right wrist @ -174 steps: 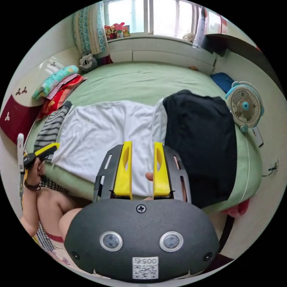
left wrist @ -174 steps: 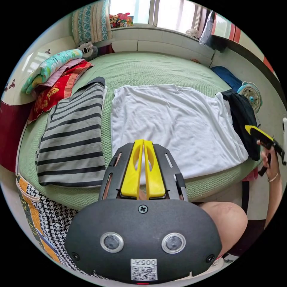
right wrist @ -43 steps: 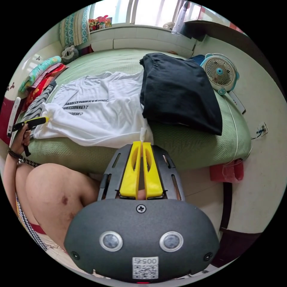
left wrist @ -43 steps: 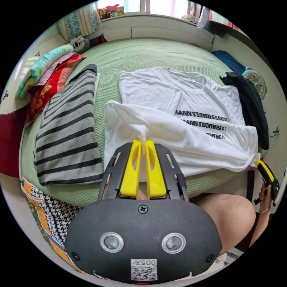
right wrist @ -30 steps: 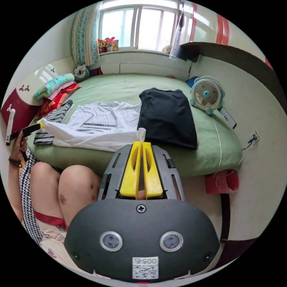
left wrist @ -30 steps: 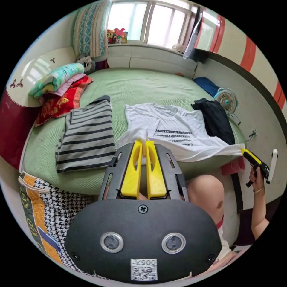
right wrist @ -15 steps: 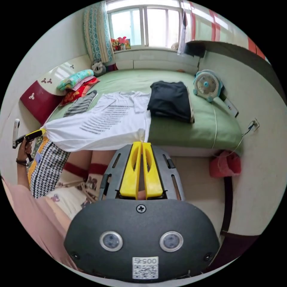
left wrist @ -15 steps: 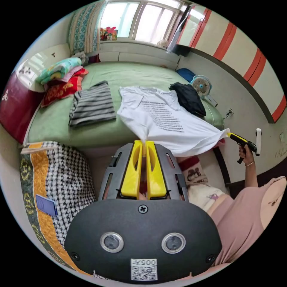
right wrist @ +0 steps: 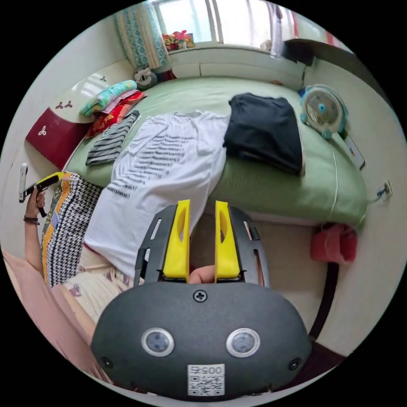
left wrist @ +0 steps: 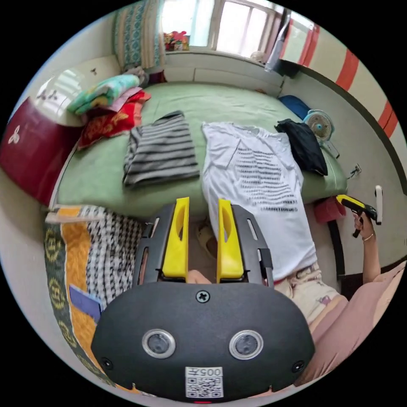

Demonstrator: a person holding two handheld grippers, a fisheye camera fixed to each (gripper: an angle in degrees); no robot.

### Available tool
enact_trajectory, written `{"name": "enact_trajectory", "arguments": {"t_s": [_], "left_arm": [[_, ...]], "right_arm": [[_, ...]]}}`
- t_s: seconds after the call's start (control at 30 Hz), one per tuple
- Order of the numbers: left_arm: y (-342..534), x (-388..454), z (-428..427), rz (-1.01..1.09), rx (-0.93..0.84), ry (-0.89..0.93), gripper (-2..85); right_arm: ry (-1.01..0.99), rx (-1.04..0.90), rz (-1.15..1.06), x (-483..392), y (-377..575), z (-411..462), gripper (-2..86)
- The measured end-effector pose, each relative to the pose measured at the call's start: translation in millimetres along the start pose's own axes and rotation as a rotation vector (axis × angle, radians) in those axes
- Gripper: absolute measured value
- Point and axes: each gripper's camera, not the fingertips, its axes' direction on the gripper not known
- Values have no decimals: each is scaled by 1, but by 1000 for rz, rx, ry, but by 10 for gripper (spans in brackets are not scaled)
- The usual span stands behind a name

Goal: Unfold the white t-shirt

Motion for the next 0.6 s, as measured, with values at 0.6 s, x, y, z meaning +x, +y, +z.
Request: {"name": "enact_trajectory", "arguments": {"t_s": [0.6], "left_arm": [[-274,0,291,-38,-116,-95,137]], "right_arm": [[242,-141,138,22,-299,246,110]]}}
